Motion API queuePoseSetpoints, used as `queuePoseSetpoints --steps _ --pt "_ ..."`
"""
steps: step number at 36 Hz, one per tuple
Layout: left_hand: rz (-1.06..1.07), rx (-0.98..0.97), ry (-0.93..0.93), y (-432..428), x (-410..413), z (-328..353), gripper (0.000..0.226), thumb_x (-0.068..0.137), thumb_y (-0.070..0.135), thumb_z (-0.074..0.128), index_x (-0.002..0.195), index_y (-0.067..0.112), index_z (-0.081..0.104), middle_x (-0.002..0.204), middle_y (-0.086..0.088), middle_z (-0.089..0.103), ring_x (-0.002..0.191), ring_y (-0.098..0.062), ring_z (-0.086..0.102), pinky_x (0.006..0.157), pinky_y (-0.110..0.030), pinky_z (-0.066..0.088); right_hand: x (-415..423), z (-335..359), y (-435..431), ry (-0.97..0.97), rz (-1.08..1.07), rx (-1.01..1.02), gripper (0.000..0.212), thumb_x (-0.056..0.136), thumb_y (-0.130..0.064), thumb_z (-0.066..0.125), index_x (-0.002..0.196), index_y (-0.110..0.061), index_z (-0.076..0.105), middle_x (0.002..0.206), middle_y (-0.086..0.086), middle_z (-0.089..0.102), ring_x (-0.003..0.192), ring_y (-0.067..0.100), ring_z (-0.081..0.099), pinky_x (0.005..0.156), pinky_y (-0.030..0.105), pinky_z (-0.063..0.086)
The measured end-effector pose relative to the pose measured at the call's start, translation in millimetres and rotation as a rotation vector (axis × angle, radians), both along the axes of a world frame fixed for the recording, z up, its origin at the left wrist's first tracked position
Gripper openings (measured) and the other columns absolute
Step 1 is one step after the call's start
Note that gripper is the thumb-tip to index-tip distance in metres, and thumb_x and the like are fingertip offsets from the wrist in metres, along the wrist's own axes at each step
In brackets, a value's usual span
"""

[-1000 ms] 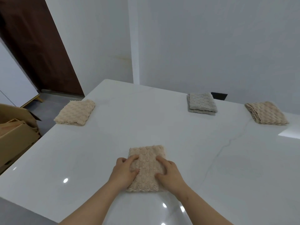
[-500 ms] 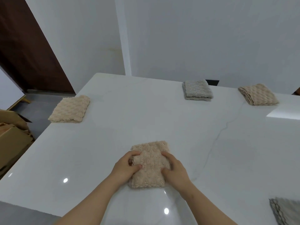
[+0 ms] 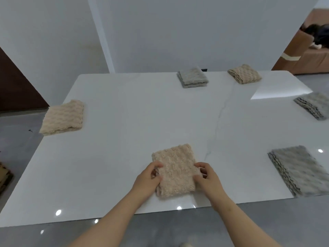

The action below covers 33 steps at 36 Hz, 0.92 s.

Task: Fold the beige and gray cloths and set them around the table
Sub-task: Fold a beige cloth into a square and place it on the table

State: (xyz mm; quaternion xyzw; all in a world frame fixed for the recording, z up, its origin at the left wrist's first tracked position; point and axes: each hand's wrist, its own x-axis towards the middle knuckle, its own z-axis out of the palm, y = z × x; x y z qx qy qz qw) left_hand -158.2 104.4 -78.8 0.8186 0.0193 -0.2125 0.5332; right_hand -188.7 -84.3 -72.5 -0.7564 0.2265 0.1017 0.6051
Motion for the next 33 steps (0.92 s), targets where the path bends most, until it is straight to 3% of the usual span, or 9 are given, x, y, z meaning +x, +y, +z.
queuePoseSetpoints --steps 4,9,15,19,24,29,33 --pt "-0.020 0.026 -0.026 -17 -15 -2 0.027 0.092 0.012 0.051 0.103 0.036 0.051 0.094 0.020 0.049 0.088 -0.005 0.049 0.080 -0.015 0.036 -18 -1 -18 -0.019 -0.024 -0.035 0.033 0.085 0.000 0.049 0.107 -0.025 0.054 0.096 -0.010 0.053 0.076 0.009 0.051 0.065 0.020 0.044" --pt "0.009 0.041 -0.049 -44 -31 -4 0.028 0.090 0.011 0.053 0.103 0.035 0.051 0.089 0.017 0.049 0.079 0.001 0.050 0.069 -0.006 0.037 -33 -2 -45 -0.028 -0.015 -0.019 0.033 0.083 0.001 0.049 0.101 -0.027 0.055 0.100 -0.001 0.057 0.079 0.015 0.053 0.064 0.022 0.046" --pt "0.048 0.103 -0.073 -69 -47 -4 0.025 0.091 0.013 0.052 0.104 0.034 0.050 0.087 0.014 0.048 0.075 0.001 0.048 0.059 -0.004 0.037 -41 -3 -72 -0.023 0.058 -0.035 0.033 0.082 -0.003 0.051 0.092 -0.036 0.053 0.101 -0.003 0.058 0.087 0.018 0.056 0.080 0.034 0.050" --pt "0.073 0.193 -0.134 -80 -55 -4 0.024 0.091 0.015 0.050 0.109 0.031 0.051 0.095 0.005 0.050 0.077 -0.003 0.048 0.069 -0.012 0.039 -42 -4 -82 -0.036 0.111 -0.038 0.029 0.084 -0.005 0.051 0.094 -0.032 0.052 0.096 -0.008 0.055 0.081 0.013 0.054 0.074 0.028 0.048" --pt "0.090 0.275 -0.128 -89 -61 -3 0.032 0.091 0.025 0.051 0.124 0.026 0.048 0.111 0.004 0.035 0.091 -0.006 0.045 0.086 -0.017 0.032 -44 -4 -86 -0.056 0.185 -0.080 0.029 0.085 -0.006 0.051 0.108 -0.025 0.049 0.091 -0.009 0.051 0.075 0.007 0.051 0.066 0.019 0.044" --pt "0.094 0.320 -0.128 -92 -64 -2 0.035 0.092 0.026 0.050 0.127 0.028 0.045 0.110 0.004 0.033 0.094 -0.008 0.046 0.085 -0.018 0.033 -42 -1 -88 -0.039 0.241 -0.124 0.033 0.084 -0.008 0.051 0.114 -0.022 0.049 0.103 -0.003 0.050 0.082 0.012 0.052 0.077 0.026 0.047" --pt "0.116 0.353 -0.148 -91 -63 0 0.036 0.091 0.024 0.050 0.126 0.028 0.046 0.110 0.004 0.035 0.094 -0.009 0.048 0.084 -0.019 0.035 -38 1 -90 -0.056 0.244 -0.139 0.031 0.085 -0.008 0.051 0.113 -0.021 0.051 0.109 0.000 0.050 0.087 0.013 0.051 0.069 0.019 0.043"
